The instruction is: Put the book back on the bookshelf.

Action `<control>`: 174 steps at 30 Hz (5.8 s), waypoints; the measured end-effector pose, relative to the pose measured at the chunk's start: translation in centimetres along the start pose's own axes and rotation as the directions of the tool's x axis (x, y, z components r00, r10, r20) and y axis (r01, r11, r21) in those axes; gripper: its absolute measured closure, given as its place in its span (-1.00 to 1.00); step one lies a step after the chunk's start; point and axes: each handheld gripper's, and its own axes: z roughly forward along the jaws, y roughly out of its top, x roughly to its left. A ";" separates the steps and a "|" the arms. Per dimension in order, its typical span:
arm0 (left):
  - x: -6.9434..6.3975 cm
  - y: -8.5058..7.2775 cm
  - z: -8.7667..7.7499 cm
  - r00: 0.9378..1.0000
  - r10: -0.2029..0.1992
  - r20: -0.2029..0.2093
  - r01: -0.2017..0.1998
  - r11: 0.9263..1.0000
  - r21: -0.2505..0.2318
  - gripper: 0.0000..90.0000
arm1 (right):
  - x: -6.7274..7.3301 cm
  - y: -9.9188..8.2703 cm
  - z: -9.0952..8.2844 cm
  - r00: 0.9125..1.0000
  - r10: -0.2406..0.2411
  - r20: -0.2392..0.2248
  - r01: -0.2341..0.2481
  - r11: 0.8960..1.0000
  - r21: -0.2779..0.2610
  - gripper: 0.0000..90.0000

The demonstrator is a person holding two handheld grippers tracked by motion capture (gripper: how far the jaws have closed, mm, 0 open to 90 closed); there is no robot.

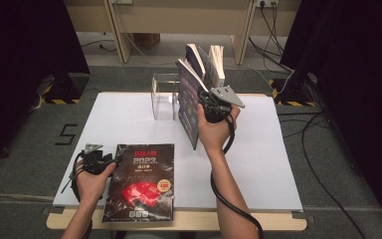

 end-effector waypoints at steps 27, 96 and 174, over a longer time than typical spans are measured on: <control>0.3 0.1 -0.1 1.000 -0.010 0.000 0.010 1.000 -0.012 0.19 | 0.0 2.1 5.3 1.000 0.006 0.015 -0.006 1.000 -0.010 0.88; 0.0 -0.1 0.1 1.000 -0.009 0.014 0.009 1.000 0.000 0.19 | -1.0 0.4 3.9 1.000 0.024 0.004 -0.025 0.981 0.190 0.59; 0.3 0.0 0.1 1.000 -0.013 0.016 0.013 1.000 -0.006 0.19 | 0.9 2.9 6.4 0.992 -0.030 0.122 0.026 0.999 0.028 0.88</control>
